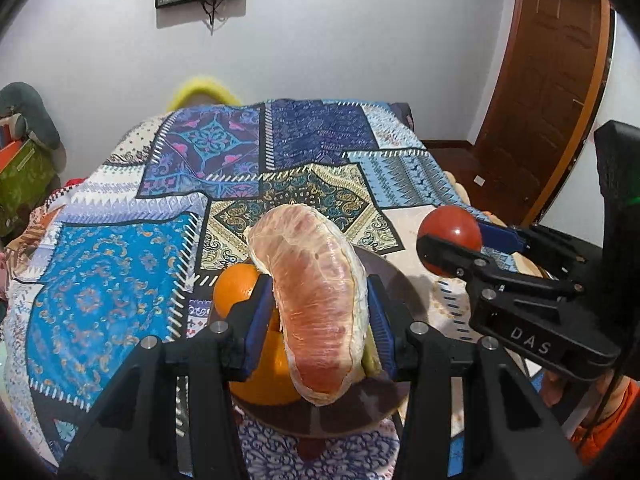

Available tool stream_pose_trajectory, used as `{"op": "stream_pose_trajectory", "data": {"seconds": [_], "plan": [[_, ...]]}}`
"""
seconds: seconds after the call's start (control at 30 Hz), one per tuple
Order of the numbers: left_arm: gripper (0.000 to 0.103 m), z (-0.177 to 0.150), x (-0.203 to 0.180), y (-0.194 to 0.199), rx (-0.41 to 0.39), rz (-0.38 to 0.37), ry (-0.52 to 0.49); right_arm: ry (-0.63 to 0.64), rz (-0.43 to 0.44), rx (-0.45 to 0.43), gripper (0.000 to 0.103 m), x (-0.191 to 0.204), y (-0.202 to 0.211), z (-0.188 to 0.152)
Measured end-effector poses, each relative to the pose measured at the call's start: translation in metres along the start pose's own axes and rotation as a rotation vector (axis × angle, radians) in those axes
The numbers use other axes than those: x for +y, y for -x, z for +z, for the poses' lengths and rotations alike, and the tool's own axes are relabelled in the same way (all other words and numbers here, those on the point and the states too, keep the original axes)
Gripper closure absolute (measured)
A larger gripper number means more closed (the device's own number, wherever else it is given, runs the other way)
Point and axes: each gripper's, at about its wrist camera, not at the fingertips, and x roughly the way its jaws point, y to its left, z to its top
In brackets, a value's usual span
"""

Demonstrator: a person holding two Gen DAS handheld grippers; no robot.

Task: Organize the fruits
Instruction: 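Release the pomelo segment on the plate while the right gripper releases the tomato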

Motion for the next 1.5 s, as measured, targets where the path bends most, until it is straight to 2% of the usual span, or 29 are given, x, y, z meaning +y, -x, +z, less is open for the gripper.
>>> {"op": "stream_pose_trajectory", "data": {"seconds": [0.37,0.7,0.8,1.17,1.5], "plan": [[0.057,-0.001,0.005,-0.039,0.037,0.020,0.014,-0.049,0.030,0.089,0.059,-0.014,-0.049,-0.009],[0.056,-0.001,-0.001,-0.044,0.023,0.049,-0.024,-0.047,0.045,0.120,0.057,-0.012,-0.065,-0.017],[0.052,0.001,0.001,-0.044,0.035,0.024,-0.004,-0.054,0.047,0.122,0.057,-0.014,-0.066,-0.017],[0.046,-0.003,0.009,-0.026,0.045,0.017,0.027,-0.038,0.043,0.110,0.054,-0.011,-0.051,-0.018],[0.044,-0.007,0.019,0.031,-0.011,0.039,0.047,0.018,0.005,0.040,0.054,0.005,0.003,-0.019]]}}
